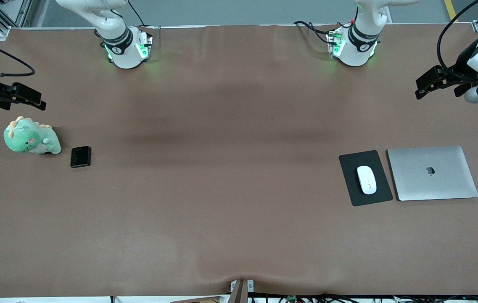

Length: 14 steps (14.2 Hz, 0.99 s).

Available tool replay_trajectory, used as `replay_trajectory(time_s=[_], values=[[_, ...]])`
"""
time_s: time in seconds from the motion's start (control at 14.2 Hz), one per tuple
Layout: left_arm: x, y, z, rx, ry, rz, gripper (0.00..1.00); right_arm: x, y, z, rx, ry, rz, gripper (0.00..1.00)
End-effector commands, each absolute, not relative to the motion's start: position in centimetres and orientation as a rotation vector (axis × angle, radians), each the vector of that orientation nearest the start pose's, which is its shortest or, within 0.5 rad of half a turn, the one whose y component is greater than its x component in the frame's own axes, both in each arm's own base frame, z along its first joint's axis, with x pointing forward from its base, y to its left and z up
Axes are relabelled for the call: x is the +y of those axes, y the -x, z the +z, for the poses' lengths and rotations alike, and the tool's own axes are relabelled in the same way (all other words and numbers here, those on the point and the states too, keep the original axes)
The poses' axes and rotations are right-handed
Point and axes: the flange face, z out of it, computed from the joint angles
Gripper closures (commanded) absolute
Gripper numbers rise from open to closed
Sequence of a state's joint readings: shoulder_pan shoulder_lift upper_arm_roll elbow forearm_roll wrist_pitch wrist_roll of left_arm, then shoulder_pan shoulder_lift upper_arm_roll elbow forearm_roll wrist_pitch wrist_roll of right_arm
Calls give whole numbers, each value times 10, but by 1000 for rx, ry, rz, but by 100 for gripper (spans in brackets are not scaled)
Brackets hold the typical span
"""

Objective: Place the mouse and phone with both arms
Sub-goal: 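Release the phone beside the plush toy and retract the right gripper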

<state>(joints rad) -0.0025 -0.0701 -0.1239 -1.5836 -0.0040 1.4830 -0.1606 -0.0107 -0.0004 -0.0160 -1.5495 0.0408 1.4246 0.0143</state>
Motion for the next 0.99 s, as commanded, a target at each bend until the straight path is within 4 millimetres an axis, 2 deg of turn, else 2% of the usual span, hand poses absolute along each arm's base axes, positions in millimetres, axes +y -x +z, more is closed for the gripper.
replay_trajectory(time_s=[0.0,0.21,0.92], values=[[-71,-514,657,-27,3133,31,0,-11,-527,624,88,3079,187,0],[-70,-524,659,-21,3142,20,0,-11,-528,623,86,3079,182,0],[-68,-528,653,-36,3138,41,0,-15,-532,620,96,3080,177,0]])
